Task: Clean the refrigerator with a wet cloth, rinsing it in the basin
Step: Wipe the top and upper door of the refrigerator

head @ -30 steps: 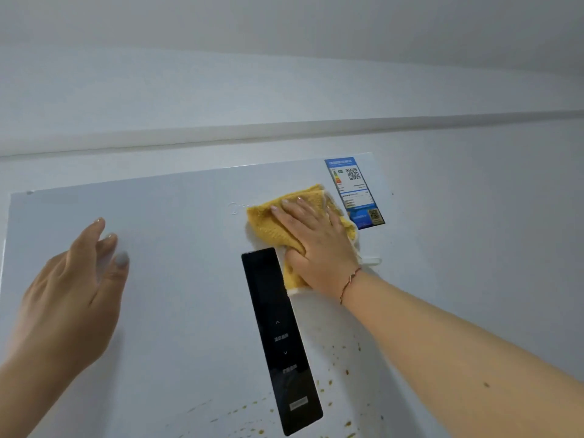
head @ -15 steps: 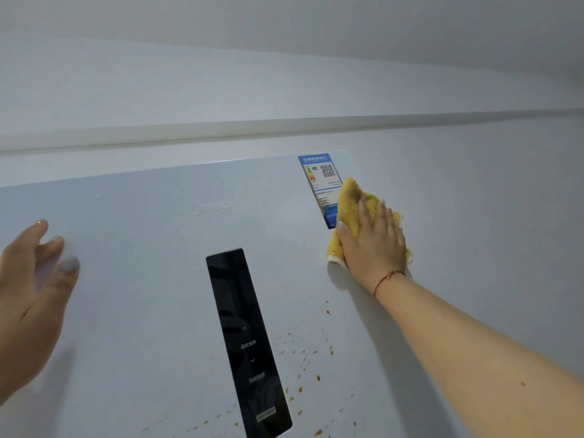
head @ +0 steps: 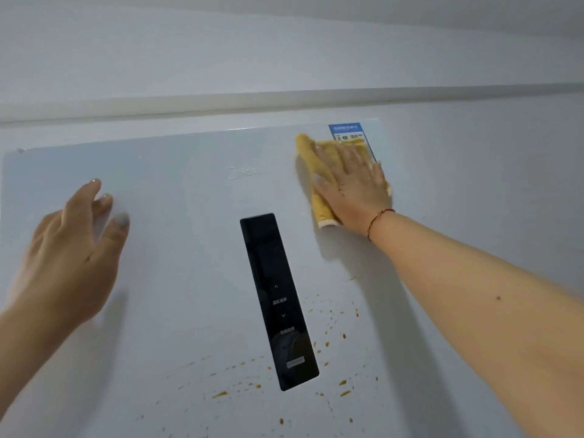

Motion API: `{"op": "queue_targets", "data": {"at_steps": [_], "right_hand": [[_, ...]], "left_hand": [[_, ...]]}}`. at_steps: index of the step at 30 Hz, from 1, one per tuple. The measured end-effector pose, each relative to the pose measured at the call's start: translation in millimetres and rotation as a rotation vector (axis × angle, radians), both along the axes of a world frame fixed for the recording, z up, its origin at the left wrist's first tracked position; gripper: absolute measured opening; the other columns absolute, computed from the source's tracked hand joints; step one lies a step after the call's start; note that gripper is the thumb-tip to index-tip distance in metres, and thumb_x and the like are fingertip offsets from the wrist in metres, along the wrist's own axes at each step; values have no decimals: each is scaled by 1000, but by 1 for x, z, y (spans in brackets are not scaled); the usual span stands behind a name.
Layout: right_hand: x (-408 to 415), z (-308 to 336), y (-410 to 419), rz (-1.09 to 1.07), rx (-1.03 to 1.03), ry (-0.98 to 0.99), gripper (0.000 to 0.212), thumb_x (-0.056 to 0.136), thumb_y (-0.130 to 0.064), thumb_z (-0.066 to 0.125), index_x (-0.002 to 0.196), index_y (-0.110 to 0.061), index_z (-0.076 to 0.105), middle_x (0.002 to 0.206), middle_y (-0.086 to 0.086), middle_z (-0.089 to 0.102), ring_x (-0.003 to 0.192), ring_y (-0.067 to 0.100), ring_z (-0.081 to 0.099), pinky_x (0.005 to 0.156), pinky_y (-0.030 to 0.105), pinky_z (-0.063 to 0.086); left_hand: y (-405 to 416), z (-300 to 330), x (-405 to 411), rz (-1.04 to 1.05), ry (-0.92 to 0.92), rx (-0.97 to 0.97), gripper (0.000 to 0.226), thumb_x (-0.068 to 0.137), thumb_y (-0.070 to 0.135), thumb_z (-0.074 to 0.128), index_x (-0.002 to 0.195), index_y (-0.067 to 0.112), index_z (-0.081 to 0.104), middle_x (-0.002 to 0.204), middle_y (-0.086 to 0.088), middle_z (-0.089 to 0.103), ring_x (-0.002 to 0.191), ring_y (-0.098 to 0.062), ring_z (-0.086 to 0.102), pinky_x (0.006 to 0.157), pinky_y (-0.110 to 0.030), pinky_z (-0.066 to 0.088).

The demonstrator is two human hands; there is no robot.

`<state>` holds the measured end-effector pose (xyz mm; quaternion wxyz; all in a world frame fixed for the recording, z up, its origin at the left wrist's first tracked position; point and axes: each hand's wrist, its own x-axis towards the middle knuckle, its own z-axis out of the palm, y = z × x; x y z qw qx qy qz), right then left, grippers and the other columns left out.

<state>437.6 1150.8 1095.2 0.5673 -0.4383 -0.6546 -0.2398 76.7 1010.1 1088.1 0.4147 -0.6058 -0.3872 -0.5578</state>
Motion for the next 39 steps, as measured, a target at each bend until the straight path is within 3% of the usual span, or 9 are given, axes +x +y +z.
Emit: {"op": "queue_targets", "data": {"at_steps": [1,5,10,15,20,26,31,35,39], "right_hand": [[7,-7,5,-14,-42,80,58,94,-62,11,147,-47,-4,160,-7,-4,147,14,-9,117,52,-4],[6,-72,8,-93,-152,322,61,95,-56,15,150,-38,-6,161,-1,-4,147,18,-6,118,49,-1],[-52,-124,-19,-122,-135,345,70,87,-64,2,149,-35,-10,161,5,-4,147,24,-7,118,51,-1],[-114,-115,-51,-76,-26,149,72,86,-65,4,150,-35,-5,160,7,-5,147,27,-9,116,56,-3],[-175,-115,-81,7,157,-137,67,90,-59,25,151,-33,18,159,10,10,147,30,4,113,61,10],[-147,-142,-67,98,418,-460,59,91,-55,41,146,-37,33,156,0,25,146,22,17,113,56,20],[-86,-147,-41,-16,208,-190,61,91,-60,25,148,-39,22,158,2,21,147,24,14,112,61,17],[-109,-124,-54,-88,14,75,70,87,-65,9,151,-35,13,159,8,14,147,29,8,115,59,6],[-167,-105,-87,19,3,-3,74,84,-66,-10,150,-36,-2,160,6,-6,147,28,-9,114,58,-7]], "left_hand": [[-3,-3,8,101,-18,-22,44,88,72,31,130,67,17,120,51,36,134,-26,40,110,-54,30],[-18,-9,30,106,-60,-28,38,91,67,26,127,65,18,139,0,52,131,-31,39,107,-53,30],[-18,-11,31,195,-56,-120,65,91,54,25,146,19,32,142,-11,48,133,-35,35,109,-51,27],[-22,-14,30,340,24,-178,67,89,60,12,142,29,40,152,-4,36,142,-24,22,118,-46,15],[-22,-14,34,373,11,-189,65,90,57,14,142,31,41,153,-1,32,143,-20,18,119,-44,11],[-22,-17,33,400,34,-204,56,96,53,17,144,33,36,155,3,26,145,-18,13,120,-40,1],[-26,-17,35,400,32,-231,49,100,47,21,146,33,35,157,4,23,146,-17,10,120,-37,-2],[-34,-12,37,348,17,-292,50,101,45,20,147,31,34,157,3,24,146,-17,12,120,-39,5],[-54,-9,32,114,-36,-320,48,103,43,24,147,28,36,153,9,34,143,-11,23,118,-30,12]]}}
